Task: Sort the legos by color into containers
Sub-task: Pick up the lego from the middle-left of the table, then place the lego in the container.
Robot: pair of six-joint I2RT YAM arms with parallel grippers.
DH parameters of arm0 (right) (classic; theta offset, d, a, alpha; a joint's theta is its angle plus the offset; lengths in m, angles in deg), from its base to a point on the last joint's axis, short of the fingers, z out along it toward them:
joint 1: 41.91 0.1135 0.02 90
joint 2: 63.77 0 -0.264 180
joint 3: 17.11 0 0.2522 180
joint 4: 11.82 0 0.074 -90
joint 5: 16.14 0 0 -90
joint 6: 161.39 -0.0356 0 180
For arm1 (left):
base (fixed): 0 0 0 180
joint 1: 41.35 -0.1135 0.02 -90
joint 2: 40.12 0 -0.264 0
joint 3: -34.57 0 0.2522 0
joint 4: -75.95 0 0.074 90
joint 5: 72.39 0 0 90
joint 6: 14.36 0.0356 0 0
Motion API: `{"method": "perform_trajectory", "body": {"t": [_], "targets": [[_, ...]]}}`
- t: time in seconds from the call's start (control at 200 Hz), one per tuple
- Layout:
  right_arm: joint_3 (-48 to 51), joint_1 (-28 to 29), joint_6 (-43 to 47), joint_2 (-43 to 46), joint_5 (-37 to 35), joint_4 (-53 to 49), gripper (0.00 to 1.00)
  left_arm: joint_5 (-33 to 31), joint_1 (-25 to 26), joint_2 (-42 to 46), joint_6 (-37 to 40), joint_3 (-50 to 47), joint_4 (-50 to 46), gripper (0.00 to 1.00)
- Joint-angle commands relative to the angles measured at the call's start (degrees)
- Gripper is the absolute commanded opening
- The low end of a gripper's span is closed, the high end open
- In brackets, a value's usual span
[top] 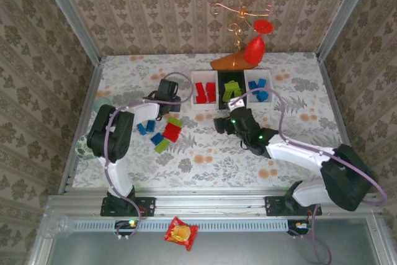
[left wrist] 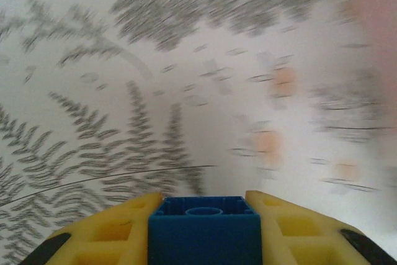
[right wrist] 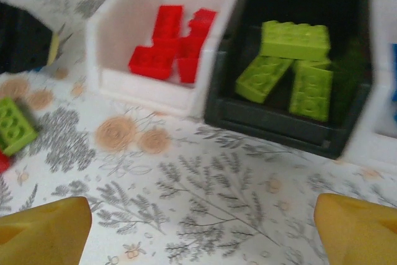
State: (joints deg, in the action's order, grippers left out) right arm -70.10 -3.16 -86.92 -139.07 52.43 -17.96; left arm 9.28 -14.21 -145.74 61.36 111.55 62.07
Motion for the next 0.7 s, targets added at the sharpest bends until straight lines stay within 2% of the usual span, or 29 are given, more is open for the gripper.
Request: {"method": "perform_trajectory", "body": {"t": [0.0,0.105,0.265,0.455,0.695], "targets": [[2.73,-5.82,-7.16,8.16,-3.29,-5.09,0.95,2.59,5.92,8.12,1.37,0.23,7.34,0.24],[6.62,-12.51,-9.99,17.81,-1.84,-5.81,0.96,5.97,10.54,6.41,1.58,4.32,10.69,0.24],[8.77,-16.47,-9.25,28.16,-4.63,-8.97,0.97,9.29,15.26,-1.6,2.26,15.54,9.55,0.24],[7.81,-19.07,-8.94,30.88,-4.6,-13.27,0.99,12.03,19.59,-12.78,4.33,30.83,4.92,0.25],[8.28,-19.66,-8.95,34.64,-4.72,-16.89,1.0,14.89,21.78,-27.96,4.7,51.51,-2.72,0.26]]}}
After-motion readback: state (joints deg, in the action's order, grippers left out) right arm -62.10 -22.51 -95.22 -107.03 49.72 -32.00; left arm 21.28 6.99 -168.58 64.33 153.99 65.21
